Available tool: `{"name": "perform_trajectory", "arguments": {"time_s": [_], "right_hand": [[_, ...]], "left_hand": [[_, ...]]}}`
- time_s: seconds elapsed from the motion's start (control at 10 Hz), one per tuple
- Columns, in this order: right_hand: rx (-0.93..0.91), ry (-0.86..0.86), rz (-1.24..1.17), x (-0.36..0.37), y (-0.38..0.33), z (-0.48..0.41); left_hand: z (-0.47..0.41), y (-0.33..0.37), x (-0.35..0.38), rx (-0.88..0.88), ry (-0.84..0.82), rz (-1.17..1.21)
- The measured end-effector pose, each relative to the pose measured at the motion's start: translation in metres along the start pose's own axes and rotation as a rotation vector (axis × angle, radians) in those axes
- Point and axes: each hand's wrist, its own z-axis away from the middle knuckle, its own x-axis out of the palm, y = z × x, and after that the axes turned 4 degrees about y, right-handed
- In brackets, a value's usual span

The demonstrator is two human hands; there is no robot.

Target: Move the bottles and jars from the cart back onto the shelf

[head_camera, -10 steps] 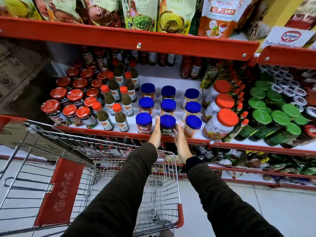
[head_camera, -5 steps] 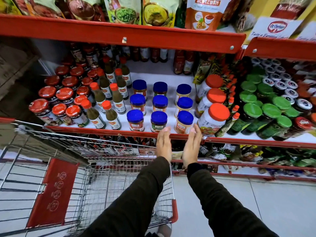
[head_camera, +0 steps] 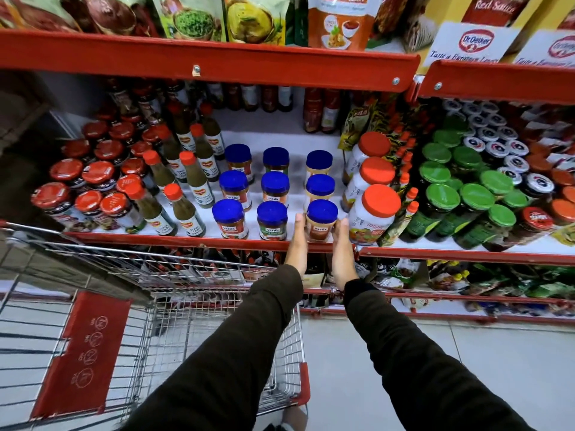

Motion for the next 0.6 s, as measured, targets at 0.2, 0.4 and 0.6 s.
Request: {"name": "perform_trajectory", "arguments": {"time_s": [0.2,0.4,0.6], "right_hand": [[0.02,-0.036,0.08,-0.009,-0.008,-0.005],[0.042,-0.059,0.12,-0.014,-0.013,-0.003],[0.045,-0.092,0.146,-0.038,-0.025,0.017]], "left_hand": [[0.004,-0.01,-0.002,-0.034,0.063,-0.092],[0.011,0.003,-0.003,-0.116,0.035,-0.128],[0.033,0.004,-0.017,0.107,0.109,-0.222]]}}
